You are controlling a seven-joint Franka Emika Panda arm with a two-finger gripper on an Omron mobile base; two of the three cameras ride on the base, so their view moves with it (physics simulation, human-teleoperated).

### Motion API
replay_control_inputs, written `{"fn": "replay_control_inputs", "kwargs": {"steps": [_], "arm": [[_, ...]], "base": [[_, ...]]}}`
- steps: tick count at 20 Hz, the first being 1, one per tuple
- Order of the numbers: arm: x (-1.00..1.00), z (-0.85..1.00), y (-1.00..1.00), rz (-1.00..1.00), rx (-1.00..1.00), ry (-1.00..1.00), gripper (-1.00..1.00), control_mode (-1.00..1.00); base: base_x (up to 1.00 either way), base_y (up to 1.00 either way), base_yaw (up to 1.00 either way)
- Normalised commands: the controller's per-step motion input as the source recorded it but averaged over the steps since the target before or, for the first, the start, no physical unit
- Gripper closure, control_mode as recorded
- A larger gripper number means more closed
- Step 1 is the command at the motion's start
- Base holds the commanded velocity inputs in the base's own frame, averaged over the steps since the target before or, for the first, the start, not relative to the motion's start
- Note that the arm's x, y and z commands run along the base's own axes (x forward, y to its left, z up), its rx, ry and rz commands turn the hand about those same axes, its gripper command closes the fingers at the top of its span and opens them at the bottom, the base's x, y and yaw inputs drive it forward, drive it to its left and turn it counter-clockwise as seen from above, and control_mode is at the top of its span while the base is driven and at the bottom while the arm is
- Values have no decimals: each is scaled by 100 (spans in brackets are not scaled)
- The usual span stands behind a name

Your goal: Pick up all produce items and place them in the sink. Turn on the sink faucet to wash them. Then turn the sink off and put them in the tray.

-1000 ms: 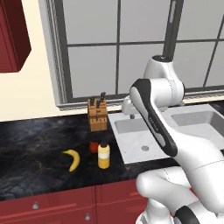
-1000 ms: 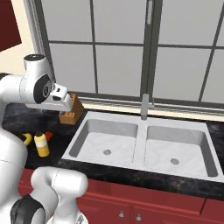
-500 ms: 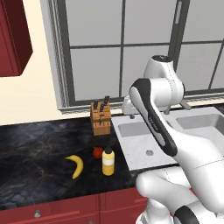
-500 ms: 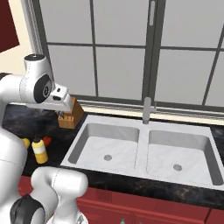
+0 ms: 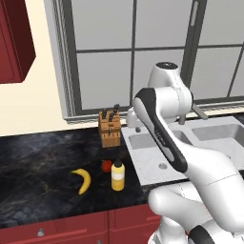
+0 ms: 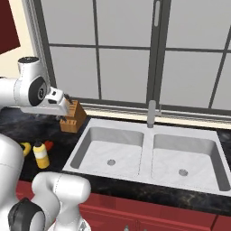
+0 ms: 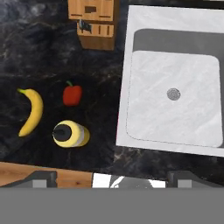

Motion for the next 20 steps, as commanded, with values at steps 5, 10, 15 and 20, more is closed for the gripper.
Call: {"fn": "replay_control_inputs", "kwargs": {"steps": [5,10,15,20], "arm": [[-2,-20,43,0,-5,9,-100,-100],[1,-32,33,-6,-2,13,-100,-100],[16,-30,32,-9,0,4,-100,-100],[38,-21,26,-8,0,0,-100,-100]], "base": [[0,0,0],[0,0,0],[0,0,0],[0,0,0]]}}
